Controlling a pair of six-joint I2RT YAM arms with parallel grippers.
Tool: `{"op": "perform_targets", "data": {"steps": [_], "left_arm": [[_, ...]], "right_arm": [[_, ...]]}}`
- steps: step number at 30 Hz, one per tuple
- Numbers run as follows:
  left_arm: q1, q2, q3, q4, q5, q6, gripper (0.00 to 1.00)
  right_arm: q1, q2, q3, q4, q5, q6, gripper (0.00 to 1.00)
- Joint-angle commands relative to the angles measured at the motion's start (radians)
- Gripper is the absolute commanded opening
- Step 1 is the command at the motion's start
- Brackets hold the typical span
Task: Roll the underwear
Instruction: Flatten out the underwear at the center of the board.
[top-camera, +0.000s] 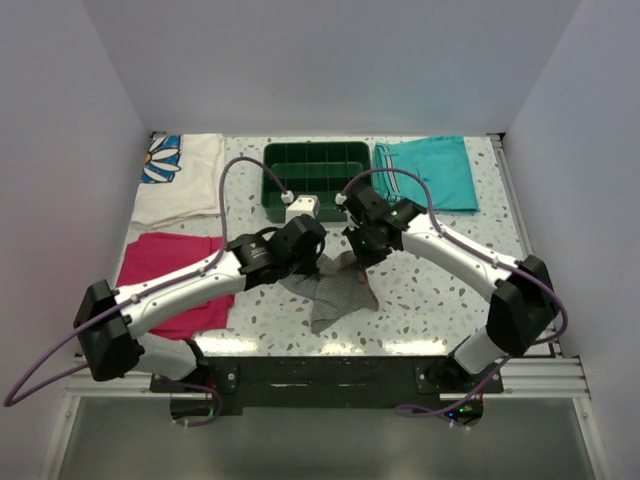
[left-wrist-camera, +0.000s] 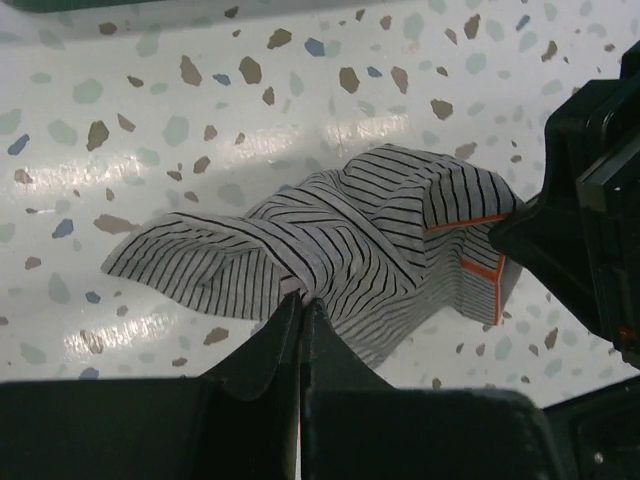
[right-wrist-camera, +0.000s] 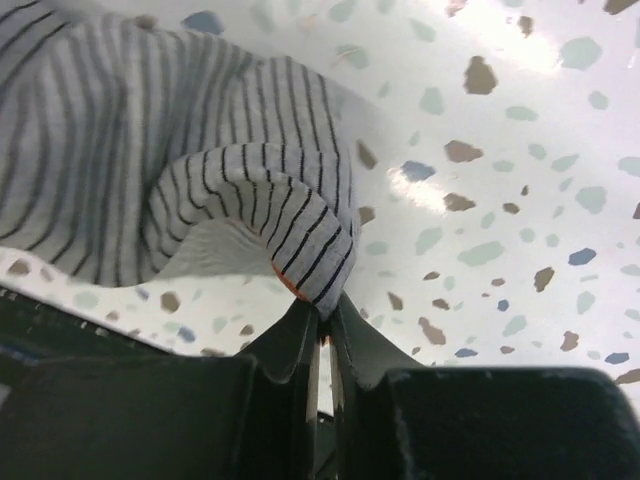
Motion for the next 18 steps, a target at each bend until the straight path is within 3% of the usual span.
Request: {"op": "perform_targets", "data": {"steps": [1, 5, 6, 7, 9, 18], "left_arm": [[0.09, 0.029, -0.019, 0.172, 0.003, 0.042, 0.0], [0.156, 0.063, -0.049, 0.25, 0.081, 0.049, 0.0], [0.163, 0.082, -0.046, 0.254, 0.084, 0.059, 0.0], [0.174, 0.093, -0.041, 0.257, 0.086, 0.065, 0.0], [0.183, 0.127, -0.041, 0.283, 0.099, 0.077, 0.0], [0.234, 0.251, 0.028, 0.296, 0.162, 0.095, 0.0]], "right_arm": [[-0.056, 0.048, 0.055, 0.084, 0.036, 0.015, 0.17], [-0.103, 0.034, 0.024, 0.15, -0.015, 0.041, 0.37], [-0.111, 0.0, -0.007, 0.163, -0.013, 0.052, 0.57], [-0.119, -0.018, -0.022, 0.183, -0.016, 0.07, 0.66], [-0.143, -0.061, -0.085, 0.206, -0.016, 0.09, 0.72], [-0.209, -0.216, -0.394, 0.273, -0.136, 0.286, 0.7]]}}
